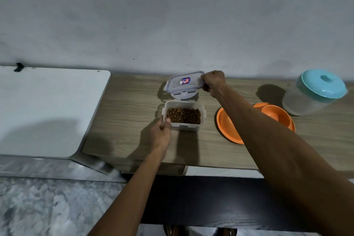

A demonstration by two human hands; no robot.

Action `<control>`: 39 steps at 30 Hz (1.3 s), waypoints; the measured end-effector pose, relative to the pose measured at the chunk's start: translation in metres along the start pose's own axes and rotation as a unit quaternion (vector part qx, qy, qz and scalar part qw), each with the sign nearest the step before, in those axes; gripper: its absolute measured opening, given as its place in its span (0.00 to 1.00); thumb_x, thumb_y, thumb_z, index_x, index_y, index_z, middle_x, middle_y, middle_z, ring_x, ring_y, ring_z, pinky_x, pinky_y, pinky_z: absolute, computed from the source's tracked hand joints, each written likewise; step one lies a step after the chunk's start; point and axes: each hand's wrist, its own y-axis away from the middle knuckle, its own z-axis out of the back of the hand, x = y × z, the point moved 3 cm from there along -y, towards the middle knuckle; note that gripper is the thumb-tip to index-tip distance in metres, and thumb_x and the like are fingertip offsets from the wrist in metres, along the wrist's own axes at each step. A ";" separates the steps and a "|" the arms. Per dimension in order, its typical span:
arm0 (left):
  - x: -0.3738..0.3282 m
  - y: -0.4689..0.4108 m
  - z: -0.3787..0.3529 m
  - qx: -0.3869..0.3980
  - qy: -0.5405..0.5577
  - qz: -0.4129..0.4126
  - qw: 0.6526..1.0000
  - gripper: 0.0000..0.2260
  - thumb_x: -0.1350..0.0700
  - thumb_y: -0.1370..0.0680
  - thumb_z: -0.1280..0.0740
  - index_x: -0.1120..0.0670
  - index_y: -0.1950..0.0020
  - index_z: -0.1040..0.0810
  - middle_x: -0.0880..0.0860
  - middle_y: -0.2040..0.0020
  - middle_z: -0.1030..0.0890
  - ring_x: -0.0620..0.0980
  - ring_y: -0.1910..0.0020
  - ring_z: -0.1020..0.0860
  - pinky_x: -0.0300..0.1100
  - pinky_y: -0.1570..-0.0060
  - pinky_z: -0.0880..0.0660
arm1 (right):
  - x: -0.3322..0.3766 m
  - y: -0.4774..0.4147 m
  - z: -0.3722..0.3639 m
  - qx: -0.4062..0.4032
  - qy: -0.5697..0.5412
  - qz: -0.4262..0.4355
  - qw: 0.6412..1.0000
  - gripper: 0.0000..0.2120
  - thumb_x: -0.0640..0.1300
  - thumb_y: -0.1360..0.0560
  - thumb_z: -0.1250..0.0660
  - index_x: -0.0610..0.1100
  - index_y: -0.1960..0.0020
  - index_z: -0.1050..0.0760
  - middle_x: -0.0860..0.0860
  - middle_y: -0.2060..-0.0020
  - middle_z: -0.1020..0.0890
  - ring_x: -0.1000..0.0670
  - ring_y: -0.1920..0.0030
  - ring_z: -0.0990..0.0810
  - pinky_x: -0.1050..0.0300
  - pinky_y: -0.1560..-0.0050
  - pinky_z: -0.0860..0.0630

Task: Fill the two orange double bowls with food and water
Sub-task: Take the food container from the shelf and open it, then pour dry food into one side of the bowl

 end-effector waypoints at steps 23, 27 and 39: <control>-0.020 0.013 0.002 0.024 -0.006 -0.002 1.000 0.16 0.56 0.18 0.38 0.53 0.30 0.27 0.54 0.39 0.21 0.49 0.44 0.25 0.45 0.40 0.25 | -0.049 0.026 0.024 0.011 0.252 0.046 0.967 0.20 0.53 0.23 0.37 0.36 0.45 0.21 0.38 0.47 0.16 0.39 0.48 0.18 0.46 0.44 0.21; -0.024 0.017 0.003 0.029 -0.001 0.000 1.000 0.16 0.56 0.18 0.38 0.53 0.30 0.27 0.54 0.39 0.21 0.48 0.45 0.25 0.43 0.41 0.26 | -0.071 0.049 0.029 0.066 0.271 0.011 0.960 0.22 0.56 0.28 0.32 0.36 0.50 0.22 0.40 0.54 0.17 0.39 0.54 0.17 0.42 0.49 0.18; -0.038 0.031 0.006 0.039 -0.029 0.039 0.998 0.21 0.46 0.18 0.40 0.52 0.28 0.29 0.54 0.40 0.24 0.52 0.43 0.26 0.47 0.40 0.28 | -0.077 0.075 0.036 0.113 0.132 -0.022 0.985 0.03 0.40 0.23 0.35 0.40 0.53 0.27 0.43 0.66 0.24 0.46 0.71 0.26 0.50 0.66 0.22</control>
